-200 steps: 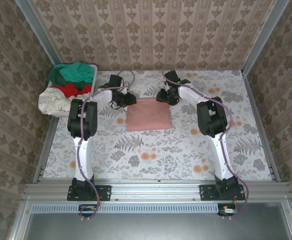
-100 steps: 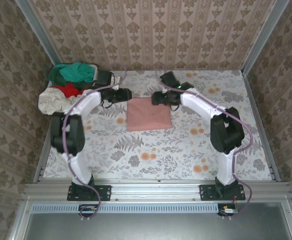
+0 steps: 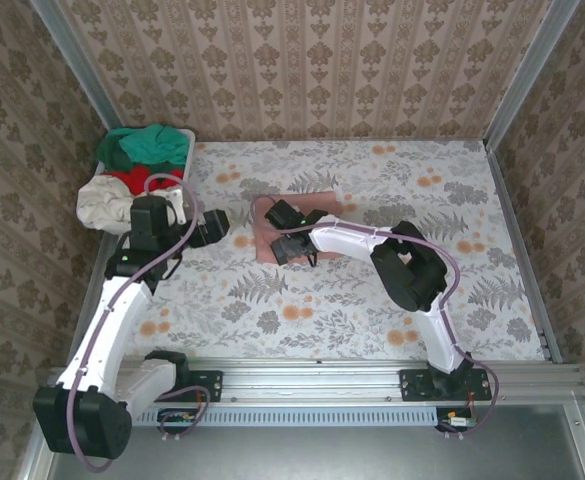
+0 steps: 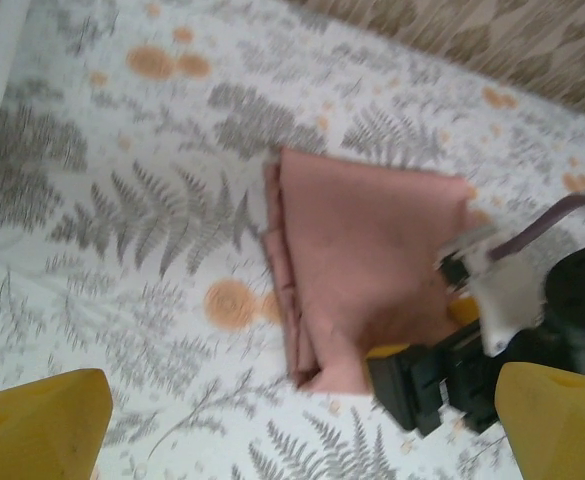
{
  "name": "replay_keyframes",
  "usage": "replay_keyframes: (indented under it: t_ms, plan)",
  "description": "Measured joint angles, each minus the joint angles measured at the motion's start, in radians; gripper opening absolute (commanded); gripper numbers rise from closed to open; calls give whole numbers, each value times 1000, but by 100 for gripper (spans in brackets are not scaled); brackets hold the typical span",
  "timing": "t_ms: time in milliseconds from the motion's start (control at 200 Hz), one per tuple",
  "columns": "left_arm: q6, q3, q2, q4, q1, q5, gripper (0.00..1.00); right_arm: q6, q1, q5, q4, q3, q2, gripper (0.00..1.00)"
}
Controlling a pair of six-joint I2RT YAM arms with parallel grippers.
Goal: Fold and stack the t-shirts
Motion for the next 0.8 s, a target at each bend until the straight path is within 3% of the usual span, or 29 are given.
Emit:
replay_keyframes:
  t_ms: [180, 390, 800]
  plan:
    - [-5, -29, 29, -14, 6, 7, 100, 57, -63, 1, -15, -15, -9, 100]
    - [-3, -12, 108, -4, 6, 34, 100, 81, -231, -1, -15, -119, -83, 100]
    - [5, 27, 114, 5, 7, 49, 100, -99, -550, -59, -137, -107, -111, 100]
